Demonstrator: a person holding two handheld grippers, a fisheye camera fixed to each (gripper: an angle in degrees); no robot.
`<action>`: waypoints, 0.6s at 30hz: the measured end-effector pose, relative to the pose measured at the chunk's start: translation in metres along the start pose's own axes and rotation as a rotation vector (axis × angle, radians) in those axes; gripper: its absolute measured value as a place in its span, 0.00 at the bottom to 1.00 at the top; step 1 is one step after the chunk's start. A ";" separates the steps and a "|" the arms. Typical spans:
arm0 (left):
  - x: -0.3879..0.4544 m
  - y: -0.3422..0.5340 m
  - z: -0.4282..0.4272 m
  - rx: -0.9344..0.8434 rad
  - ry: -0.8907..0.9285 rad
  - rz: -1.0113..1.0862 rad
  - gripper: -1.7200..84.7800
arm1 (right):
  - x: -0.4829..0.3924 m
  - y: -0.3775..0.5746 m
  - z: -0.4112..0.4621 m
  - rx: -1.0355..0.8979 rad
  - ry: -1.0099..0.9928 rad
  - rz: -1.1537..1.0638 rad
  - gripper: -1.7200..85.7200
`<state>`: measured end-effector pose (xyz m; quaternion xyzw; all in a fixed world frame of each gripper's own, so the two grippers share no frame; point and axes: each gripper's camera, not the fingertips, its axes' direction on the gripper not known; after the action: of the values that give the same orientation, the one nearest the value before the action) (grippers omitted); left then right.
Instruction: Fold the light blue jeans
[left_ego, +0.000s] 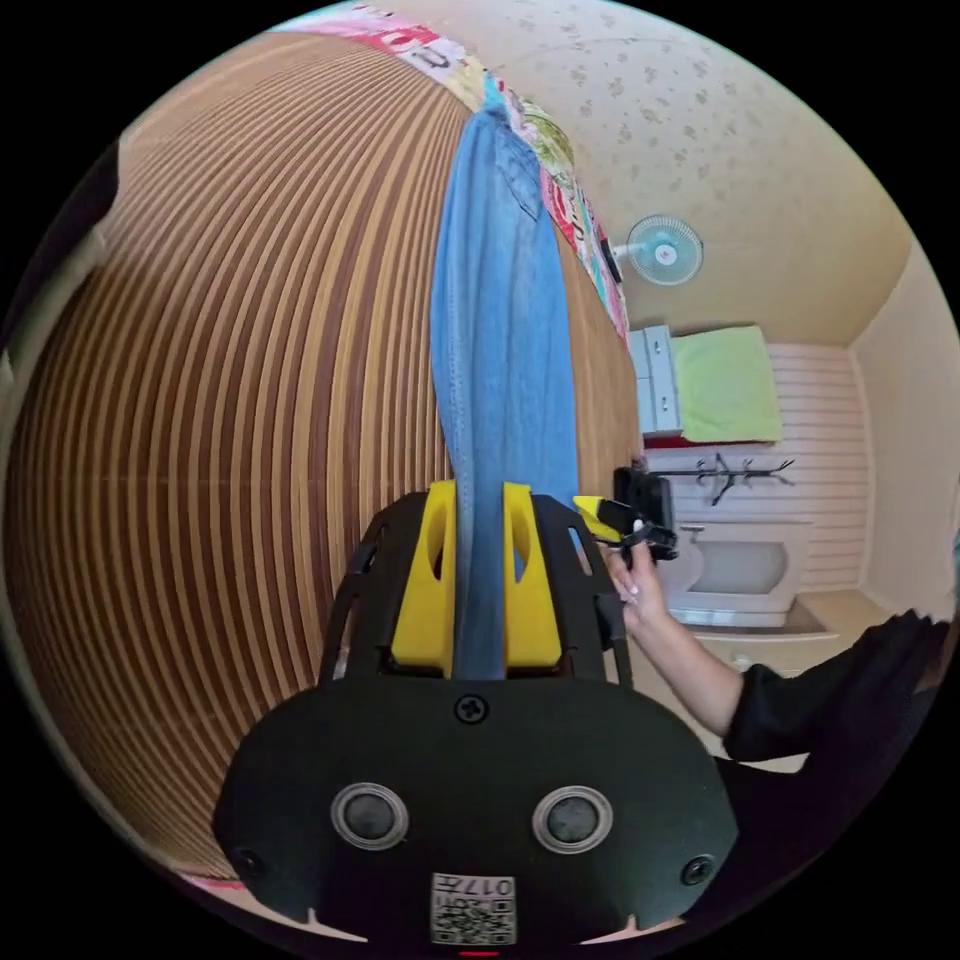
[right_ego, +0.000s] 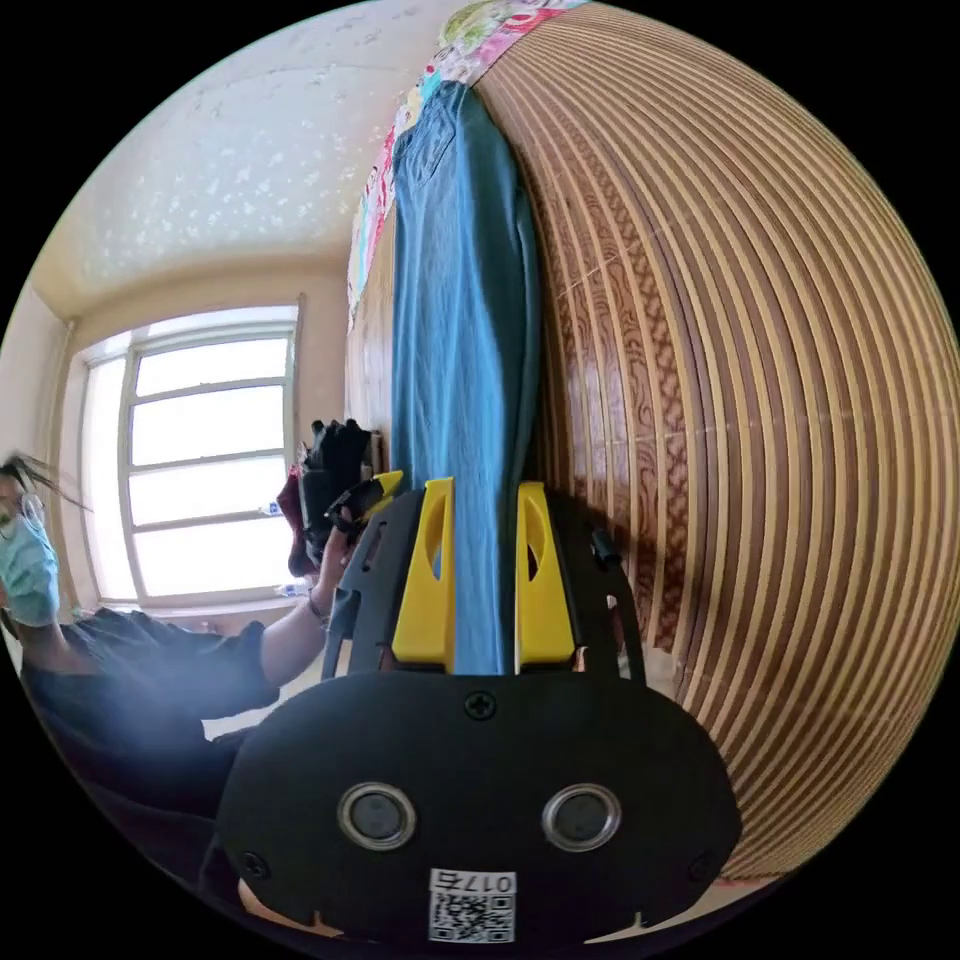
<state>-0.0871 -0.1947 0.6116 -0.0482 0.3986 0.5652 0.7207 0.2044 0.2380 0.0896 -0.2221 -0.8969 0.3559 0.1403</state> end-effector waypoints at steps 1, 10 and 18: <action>-0.008 -0.004 0.000 -0.013 0.024 -0.021 0.07 | 0.004 -0.008 -0.001 0.013 -0.044 0.029 0.09; -0.010 0.002 -0.034 -0.084 0.366 0.102 0.01 | -0.044 -0.003 -0.042 -0.087 -0.379 -0.023 0.04; 0.142 0.093 -0.134 -0.017 0.621 0.367 0.01 | -0.212 0.095 -0.137 -0.049 -0.567 -0.269 0.03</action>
<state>-0.2303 -0.1211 0.4666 -0.1511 0.5957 0.6471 0.4513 0.4717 0.2730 0.1005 0.0032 -0.9299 0.3602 -0.0749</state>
